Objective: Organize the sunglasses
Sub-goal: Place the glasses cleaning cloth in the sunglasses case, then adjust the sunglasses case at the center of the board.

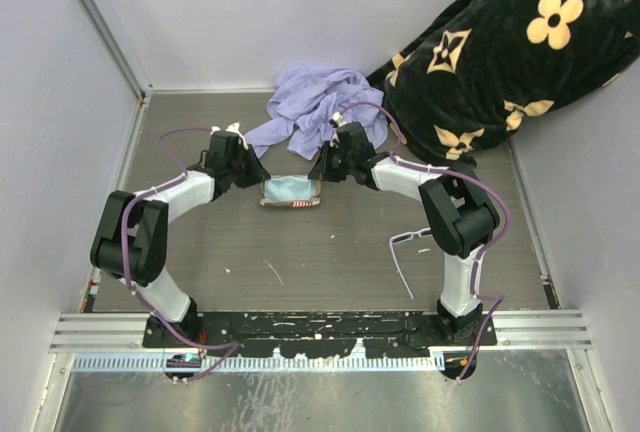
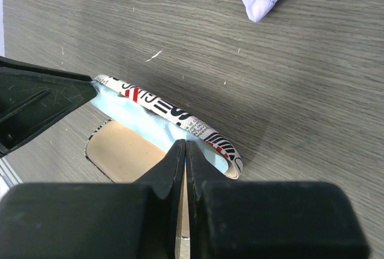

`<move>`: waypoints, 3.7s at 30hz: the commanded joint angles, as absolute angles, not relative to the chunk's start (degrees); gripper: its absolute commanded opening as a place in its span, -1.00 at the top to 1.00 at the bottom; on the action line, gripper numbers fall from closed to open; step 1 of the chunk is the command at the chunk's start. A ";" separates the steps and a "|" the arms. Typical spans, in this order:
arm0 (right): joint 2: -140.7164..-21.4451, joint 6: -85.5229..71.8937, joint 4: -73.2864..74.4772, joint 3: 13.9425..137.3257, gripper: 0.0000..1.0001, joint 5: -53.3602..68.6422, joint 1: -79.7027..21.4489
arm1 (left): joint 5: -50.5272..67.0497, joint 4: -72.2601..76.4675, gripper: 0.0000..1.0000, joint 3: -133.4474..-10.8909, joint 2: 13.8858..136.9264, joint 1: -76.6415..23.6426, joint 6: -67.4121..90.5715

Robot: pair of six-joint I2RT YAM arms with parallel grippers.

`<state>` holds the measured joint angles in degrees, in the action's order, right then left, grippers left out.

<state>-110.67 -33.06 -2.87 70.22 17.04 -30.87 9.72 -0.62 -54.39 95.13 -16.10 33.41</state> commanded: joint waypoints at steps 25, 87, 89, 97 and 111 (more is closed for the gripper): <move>-107.54 -31.14 -2.71 72.16 0.35 15.26 -30.32 | 7.25 0.02 0.23 -56.26 92.63 -14.89 32.26; -74.56 -24.36 10.15 46.99 0.23 7.49 -28.84 | 4.84 -20.38 0.07 -71.99 103.74 -15.73 21.63; -74.35 -24.28 10.12 46.92 0.23 7.41 -28.87 | 4.31 -20.92 0.08 -71.72 103.38 -16.09 21.42; -73.88 -24.07 10.11 46.18 0.24 7.12 -28.87 | 2.72 -22.00 0.08 -69.61 101.21 -17.69 21.12; -72.37 -23.91 10.11 44.77 0.24 7.34 -28.92 | -2.17 -25.81 0.09 -64.91 96.40 -22.27 22.12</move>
